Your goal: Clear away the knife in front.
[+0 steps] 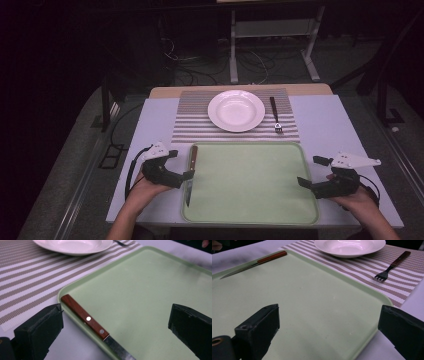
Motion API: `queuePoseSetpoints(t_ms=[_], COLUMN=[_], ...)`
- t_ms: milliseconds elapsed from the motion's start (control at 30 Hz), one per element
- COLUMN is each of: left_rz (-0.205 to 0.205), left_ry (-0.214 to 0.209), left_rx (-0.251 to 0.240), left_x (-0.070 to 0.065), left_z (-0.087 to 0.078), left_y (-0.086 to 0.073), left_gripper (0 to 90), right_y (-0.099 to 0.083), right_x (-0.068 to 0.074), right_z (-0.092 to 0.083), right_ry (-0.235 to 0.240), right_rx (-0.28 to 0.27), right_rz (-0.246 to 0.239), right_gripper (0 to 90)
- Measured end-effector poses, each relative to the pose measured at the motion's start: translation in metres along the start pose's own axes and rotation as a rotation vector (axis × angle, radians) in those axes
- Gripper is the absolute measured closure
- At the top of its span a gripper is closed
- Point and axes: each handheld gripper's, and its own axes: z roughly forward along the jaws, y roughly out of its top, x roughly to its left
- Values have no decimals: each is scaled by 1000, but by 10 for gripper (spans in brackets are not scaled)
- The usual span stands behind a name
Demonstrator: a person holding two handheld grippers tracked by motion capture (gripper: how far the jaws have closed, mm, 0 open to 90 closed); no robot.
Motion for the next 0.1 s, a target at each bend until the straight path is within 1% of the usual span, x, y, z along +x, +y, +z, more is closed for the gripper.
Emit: queuePoseSetpoints(t_ms=[100], left_rz=[-3], left_ry=[-1], left_rx=[-1], left_x=[0], left_z=[1], left_y=[0], left_gripper=[0], right_y=[0], right_x=[0], right_z=[0], right_ry=[1], right_rx=[1], right_rz=[-1], right_gripper=[39])
